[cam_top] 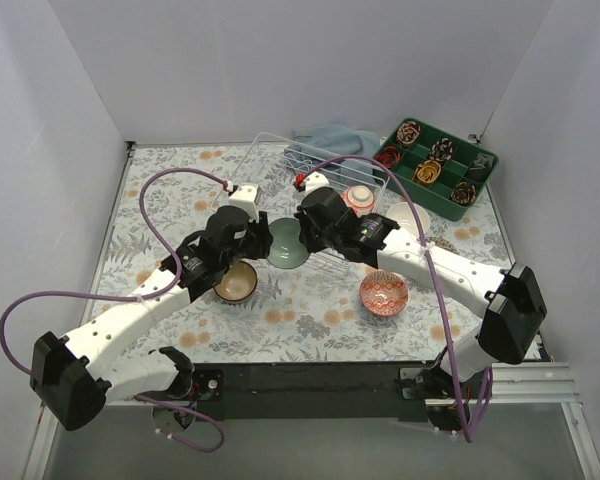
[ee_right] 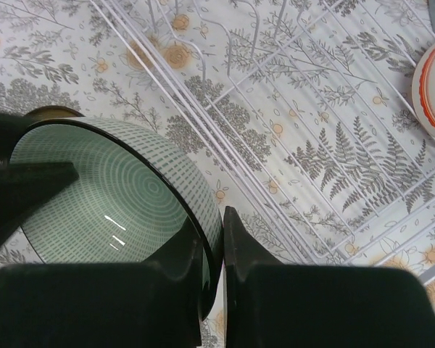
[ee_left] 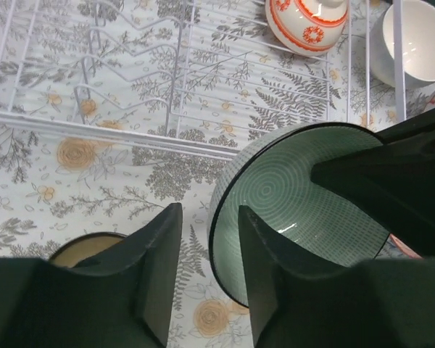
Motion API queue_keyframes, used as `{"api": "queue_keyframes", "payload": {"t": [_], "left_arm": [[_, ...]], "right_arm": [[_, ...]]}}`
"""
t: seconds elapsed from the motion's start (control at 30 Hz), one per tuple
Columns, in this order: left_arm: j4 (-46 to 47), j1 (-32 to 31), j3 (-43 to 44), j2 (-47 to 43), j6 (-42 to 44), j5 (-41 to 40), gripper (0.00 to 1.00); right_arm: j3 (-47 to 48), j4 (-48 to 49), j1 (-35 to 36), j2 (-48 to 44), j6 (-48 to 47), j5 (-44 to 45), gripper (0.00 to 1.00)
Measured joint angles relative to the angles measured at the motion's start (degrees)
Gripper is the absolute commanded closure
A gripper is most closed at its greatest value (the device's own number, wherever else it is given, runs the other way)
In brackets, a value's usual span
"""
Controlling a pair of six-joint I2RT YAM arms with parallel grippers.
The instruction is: Unload the bowls from the dish rack
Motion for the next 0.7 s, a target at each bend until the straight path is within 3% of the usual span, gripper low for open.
{"api": "queue_keyframes", "payload": {"t": [0.2, 0.33, 0.7], "left_arm": [[3.39, 0.15, -2.01, -4.81, -0.13, -0.28, 0.14], [6.12, 1.01, -3.74, -9.25, -0.15, -0.85, 0.03], [10.60, 3.80, -6.73, -13.94, -0.17, -3.82, 0.02]], "right_arm": [[0.11, -5.77, 0.20, -0.13, -0.87, 1.18, 0.99], [-0.81, -9.49, -1.05, -2.86, -1.29, 0.48, 0.99], [-13.62, -18.88, -15.06, -26.27, -0.44, -4.13, 0.99]]}}
